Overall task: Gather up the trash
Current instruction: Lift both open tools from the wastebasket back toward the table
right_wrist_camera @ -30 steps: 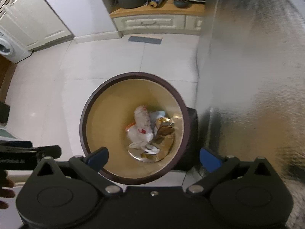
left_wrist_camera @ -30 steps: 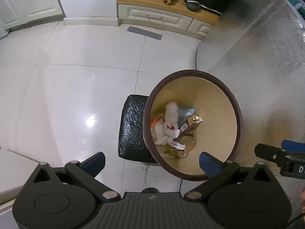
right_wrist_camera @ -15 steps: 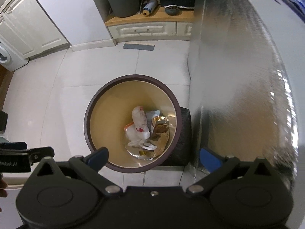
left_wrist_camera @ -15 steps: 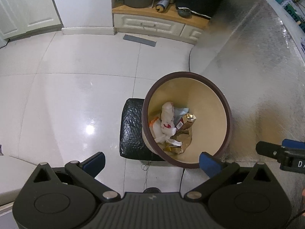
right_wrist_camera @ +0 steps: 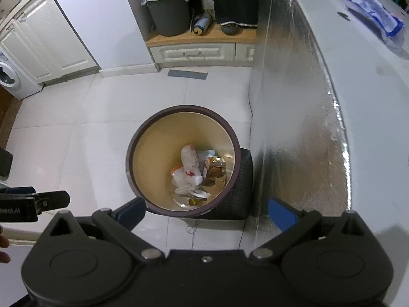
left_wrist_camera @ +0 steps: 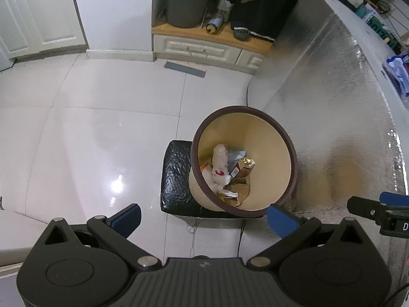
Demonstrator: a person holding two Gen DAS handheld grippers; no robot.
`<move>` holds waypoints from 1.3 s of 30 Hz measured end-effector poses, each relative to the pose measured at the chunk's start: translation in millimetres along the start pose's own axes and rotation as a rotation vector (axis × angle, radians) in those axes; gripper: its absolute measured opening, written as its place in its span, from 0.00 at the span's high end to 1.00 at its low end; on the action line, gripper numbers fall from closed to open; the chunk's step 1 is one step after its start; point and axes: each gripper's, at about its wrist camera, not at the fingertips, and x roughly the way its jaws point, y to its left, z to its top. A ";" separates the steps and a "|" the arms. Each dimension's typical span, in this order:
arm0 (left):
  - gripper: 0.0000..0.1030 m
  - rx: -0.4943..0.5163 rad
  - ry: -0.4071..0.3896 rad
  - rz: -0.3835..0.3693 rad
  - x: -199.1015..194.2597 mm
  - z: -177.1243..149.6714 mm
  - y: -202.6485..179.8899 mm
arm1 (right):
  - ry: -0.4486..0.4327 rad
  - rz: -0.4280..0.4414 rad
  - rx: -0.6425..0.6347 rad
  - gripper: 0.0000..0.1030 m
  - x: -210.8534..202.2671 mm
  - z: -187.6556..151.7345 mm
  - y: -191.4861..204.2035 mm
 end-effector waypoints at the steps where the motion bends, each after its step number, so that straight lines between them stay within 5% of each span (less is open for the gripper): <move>1: 0.00 -0.002 -0.008 -0.004 -4.0 -1.2 0.5 | -0.008 -0.001 0.000 0.00 -5.3 -1.5 0.3; 19: 0.00 0.037 -0.223 -0.058 -93.2 -12.5 -35.3 | -0.232 0.003 0.033 0.00 -118.8 -23.0 -24.2; 39: 0.00 0.210 -0.473 -0.214 -167.2 -15.3 -208.4 | -0.542 -0.129 0.143 0.00 -247.6 -61.3 -162.2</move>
